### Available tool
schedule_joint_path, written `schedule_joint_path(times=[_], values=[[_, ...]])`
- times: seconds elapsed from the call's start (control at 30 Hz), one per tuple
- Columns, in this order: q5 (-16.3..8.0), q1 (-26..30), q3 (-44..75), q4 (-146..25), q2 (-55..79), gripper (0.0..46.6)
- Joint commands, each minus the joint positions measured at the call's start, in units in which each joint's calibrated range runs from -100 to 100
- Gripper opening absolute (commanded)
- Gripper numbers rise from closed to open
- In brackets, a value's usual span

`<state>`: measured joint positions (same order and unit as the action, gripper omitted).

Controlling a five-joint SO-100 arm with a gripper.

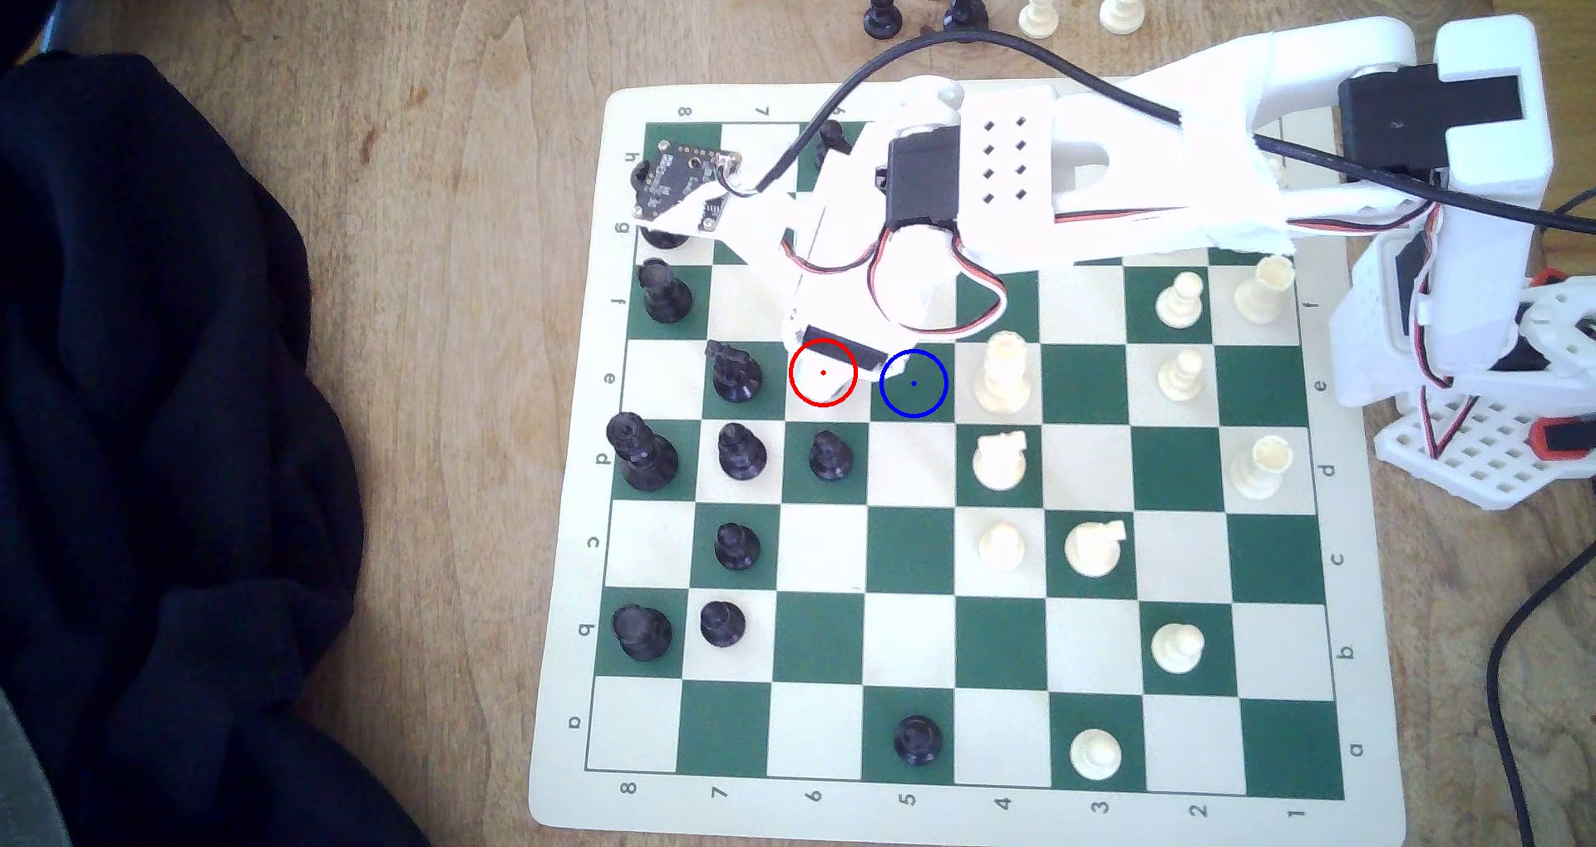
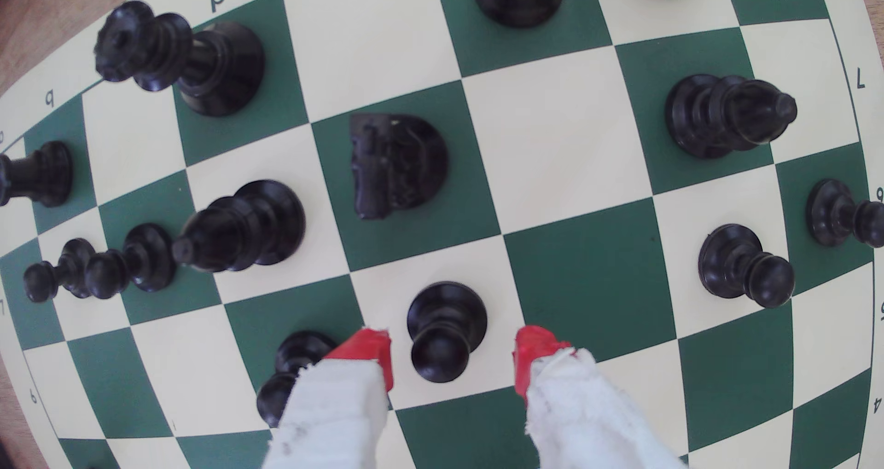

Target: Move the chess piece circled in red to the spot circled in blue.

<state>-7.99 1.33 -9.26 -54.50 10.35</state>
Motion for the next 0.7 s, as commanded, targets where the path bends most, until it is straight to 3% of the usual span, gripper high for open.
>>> schedule_joint_path(times=[0.0, 0.6, 0.67], values=[[0.0, 0.8, 4.5, 1.3, -0.7, 13.2], [-0.1, 0.7, 5.2, 2.3, 0.9, 10.6], [0.0, 0.8, 5.3, 2.3, 0.9, 6.9]])
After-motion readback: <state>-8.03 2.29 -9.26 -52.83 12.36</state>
